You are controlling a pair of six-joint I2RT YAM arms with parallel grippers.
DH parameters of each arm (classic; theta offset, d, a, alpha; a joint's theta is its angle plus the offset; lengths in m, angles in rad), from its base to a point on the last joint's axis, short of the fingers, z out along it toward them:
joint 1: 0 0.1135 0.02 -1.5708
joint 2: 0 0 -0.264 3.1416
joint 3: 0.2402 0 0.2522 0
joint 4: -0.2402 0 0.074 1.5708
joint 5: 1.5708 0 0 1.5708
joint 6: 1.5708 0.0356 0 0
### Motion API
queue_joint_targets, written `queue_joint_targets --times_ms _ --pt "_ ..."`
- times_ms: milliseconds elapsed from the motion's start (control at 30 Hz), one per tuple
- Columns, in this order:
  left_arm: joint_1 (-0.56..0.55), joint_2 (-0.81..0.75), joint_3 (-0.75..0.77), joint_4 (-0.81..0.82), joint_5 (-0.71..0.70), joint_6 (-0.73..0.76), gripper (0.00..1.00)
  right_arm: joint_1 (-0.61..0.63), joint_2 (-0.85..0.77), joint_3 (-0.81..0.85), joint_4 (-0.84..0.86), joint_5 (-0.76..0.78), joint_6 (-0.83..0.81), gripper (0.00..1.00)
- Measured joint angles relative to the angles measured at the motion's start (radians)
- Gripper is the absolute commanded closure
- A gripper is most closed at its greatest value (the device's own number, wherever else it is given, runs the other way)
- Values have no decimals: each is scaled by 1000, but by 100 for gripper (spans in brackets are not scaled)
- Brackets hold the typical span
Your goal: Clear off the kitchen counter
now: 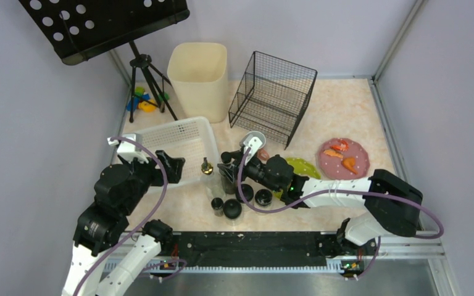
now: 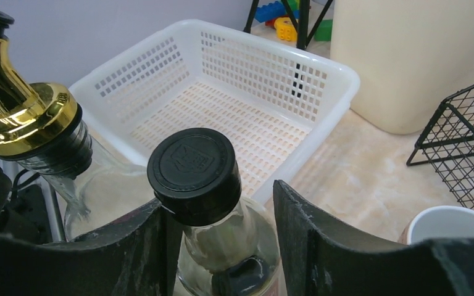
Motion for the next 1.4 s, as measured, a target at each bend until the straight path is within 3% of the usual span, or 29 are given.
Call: queue_joint_targets --times_ms 333,733,1067,1400 --pt "0 15 0 3 11 2 3 6 0 0 9 13 -31 100" --pt "0 17 -14 6 15 2 3 6 -1 5 2 19 -43 100" --pt "0 16 -14 6 13 6 3 6 -53 101 -235 76 -90 100" --pt "0 16 -16 7 13 7 3 6 -97 206 -348 127 -123 100"
